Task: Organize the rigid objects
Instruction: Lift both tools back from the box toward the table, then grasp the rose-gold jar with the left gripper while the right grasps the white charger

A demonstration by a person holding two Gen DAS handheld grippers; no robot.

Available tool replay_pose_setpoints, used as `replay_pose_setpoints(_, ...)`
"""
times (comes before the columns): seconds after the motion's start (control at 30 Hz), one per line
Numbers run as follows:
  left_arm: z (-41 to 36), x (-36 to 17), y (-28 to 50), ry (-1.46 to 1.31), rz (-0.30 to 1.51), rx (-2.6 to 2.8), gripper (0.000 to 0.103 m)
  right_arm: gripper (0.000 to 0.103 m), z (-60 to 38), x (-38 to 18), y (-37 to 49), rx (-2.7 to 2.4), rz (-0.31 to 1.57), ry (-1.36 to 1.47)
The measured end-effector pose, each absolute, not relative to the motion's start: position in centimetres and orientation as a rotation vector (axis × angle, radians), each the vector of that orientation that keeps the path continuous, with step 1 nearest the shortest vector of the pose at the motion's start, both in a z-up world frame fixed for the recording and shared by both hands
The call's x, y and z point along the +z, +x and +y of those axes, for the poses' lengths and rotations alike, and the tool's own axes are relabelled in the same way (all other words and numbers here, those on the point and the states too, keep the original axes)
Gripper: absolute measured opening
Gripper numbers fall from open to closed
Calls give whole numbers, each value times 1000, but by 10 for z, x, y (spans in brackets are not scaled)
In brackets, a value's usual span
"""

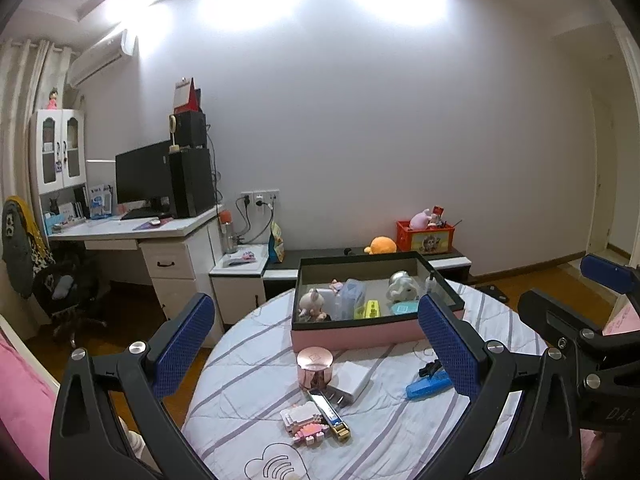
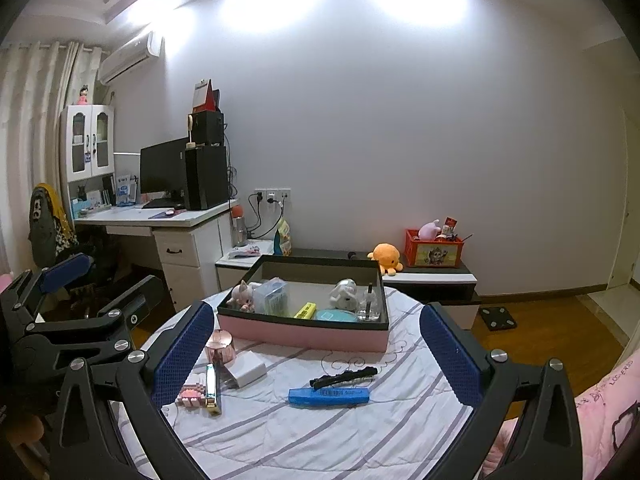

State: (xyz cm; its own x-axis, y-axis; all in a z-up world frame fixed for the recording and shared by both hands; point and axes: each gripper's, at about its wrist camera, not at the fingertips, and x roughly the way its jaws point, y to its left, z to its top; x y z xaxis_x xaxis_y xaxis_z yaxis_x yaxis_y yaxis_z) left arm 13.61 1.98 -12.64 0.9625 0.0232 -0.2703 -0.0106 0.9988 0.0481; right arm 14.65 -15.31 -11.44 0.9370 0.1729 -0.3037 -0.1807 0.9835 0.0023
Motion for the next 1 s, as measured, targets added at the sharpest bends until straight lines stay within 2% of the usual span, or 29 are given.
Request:
replay_pose_setpoints(0.63, 52, -231, 204, 18, 633, 7, 103, 103, -155, -205, 208, 166, 598, -25)
replay_pose_setpoints(1.0, 55, -259, 277, -37, 743, -16, 103, 103, -161, -240, 250, 152, 701, -13)
